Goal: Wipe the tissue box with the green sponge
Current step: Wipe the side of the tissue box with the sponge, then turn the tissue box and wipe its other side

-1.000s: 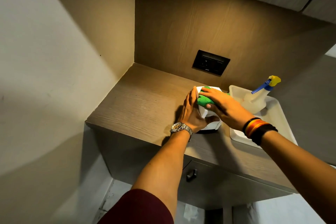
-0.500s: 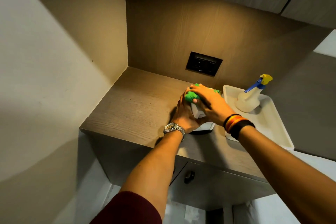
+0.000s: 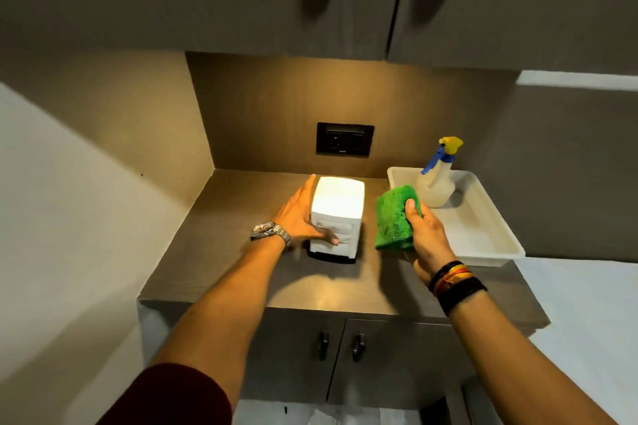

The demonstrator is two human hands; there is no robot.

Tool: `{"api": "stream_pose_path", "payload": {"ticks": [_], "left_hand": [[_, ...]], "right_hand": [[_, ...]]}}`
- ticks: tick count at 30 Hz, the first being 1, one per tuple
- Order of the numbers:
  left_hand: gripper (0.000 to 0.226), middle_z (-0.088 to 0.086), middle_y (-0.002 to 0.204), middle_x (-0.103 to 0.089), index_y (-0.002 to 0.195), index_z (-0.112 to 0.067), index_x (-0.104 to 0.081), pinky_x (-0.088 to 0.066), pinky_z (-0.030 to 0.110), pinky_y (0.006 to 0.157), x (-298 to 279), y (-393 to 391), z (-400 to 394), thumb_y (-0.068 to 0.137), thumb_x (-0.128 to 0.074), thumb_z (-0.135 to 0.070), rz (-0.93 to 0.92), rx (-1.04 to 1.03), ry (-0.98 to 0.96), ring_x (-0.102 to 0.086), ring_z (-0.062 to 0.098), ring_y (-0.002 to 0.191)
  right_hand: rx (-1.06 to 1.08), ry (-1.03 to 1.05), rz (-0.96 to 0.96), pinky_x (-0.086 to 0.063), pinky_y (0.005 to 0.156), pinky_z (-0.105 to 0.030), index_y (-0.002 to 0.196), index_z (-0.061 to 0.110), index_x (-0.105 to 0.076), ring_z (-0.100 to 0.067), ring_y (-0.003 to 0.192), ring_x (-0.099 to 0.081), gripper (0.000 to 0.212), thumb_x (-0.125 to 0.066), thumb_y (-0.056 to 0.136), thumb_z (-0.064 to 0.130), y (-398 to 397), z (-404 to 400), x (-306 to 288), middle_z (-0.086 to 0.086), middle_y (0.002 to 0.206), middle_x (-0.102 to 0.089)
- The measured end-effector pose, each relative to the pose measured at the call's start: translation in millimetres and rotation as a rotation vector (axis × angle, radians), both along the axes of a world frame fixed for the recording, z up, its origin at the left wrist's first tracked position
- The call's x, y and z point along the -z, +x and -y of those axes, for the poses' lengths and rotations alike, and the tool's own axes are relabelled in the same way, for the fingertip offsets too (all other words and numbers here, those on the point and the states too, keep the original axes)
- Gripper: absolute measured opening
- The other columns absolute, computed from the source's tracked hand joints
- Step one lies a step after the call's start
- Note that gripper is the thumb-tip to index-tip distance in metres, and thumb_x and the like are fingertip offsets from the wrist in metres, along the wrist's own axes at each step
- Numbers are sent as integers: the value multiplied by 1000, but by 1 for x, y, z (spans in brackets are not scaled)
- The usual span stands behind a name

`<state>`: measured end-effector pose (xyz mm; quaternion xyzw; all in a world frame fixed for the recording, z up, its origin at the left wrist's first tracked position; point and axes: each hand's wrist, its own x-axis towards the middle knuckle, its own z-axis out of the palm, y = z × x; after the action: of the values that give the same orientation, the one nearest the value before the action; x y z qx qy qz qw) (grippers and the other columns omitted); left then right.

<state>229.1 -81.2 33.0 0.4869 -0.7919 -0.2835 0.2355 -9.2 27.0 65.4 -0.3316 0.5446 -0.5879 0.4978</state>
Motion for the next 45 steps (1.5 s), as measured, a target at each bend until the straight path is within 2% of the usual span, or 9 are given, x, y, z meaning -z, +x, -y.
{"api": "stream_pose_path", "payload": {"ticks": [3, 6, 9, 13, 25, 29, 32, 40, 45], "left_hand": [[155, 4, 168, -10, 159, -22, 4, -22, 47, 122, -18, 5, -4, 44, -89, -68, 133, 35, -82, -17, 23, 152], [122, 1, 168, -8, 160, -21, -4, -13, 39, 123, -36, -1, -13, 71, -64, -79, 172, 78, -230, -9, 18, 153], [78, 0, 167, -16, 159, -19, -21, -6, 36, 124, -44, -29, -16, 97, -36, -64, 195, 39, -238, -5, 15, 154], [55, 5, 164, -26, 155, -13, -32, -7, 33, 121, -40, -66, -11, 107, -30, -40, 321, 21, -176, -8, 22, 154], [53, 1, 164, -26, 156, -19, -28, -10, 29, 119, -28, -79, -11, 106, -26, -37, 424, -22, -304, -19, 19, 152], [50, 0, 163, -28, 155, -19, -31, -13, 31, 121, -26, -80, -11, 107, -29, -32, 403, -37, -303, -20, 18, 152], [49, -1, 163, -28, 155, -20, -32, -14, 31, 122, -26, -80, -11, 108, -31, -31, 387, -50, -296, -20, 17, 152], [56, -7, 161, -31, 154, -28, -34, -21, 36, 120, -21, -77, -9, 102, -25, -44, 376, -76, -322, -22, 12, 151], [56, -8, 160, -32, 154, -27, -36, -21, 32, 119, -20, -78, -11, 101, -25, -44, 361, -88, -331, -23, 11, 150]], "right_hand": [[102, 61, 154, -47, 103, -54, 139, 18, -50, -31, 120, -60, 41, -44, 102, 34, -1, 0, 24, -13, 134, -60], [181, 86, 216, -50, 99, -50, 138, 15, -51, -32, 116, -61, 41, -47, 101, 31, 7, 6, 44, -15, 133, -60], [235, 135, 236, -53, 91, -45, 136, 18, -52, -32, 109, -62, 40, -50, 99, 34, 18, 14, 58, -14, 128, -61], [206, 76, 177, -49, 102, -45, 138, 18, -50, -29, 117, -60, 43, -50, 99, 36, 35, 27, 73, -13, 133, -60], [55, -53, 83, -46, 79, -17, 143, 34, -38, -7, 107, -54, 44, -42, 100, 40, 63, 45, 95, 8, 124, -51], [85, 6, 75, -55, 90, -38, 138, 23, -48, -20, 105, -61, 40, -43, 100, 33, 50, 70, 84, -7, 128, -61], [48, -1, 79, -49, 101, -48, 136, 20, -51, -28, 114, -61, 38, -44, 100, 30, 38, 85, 67, -12, 132, -61], [18, -174, -21, -47, 102, -34, 147, 39, -31, -12, 128, -46, 49, -42, 99, 41, 59, 32, 96, 5, 146, -45], [34, -25, 52, -49, 100, -39, 140, 23, -46, -26, 120, -58, 40, -44, 101, 29, 41, 81, 76, -8, 133, -59]]}}
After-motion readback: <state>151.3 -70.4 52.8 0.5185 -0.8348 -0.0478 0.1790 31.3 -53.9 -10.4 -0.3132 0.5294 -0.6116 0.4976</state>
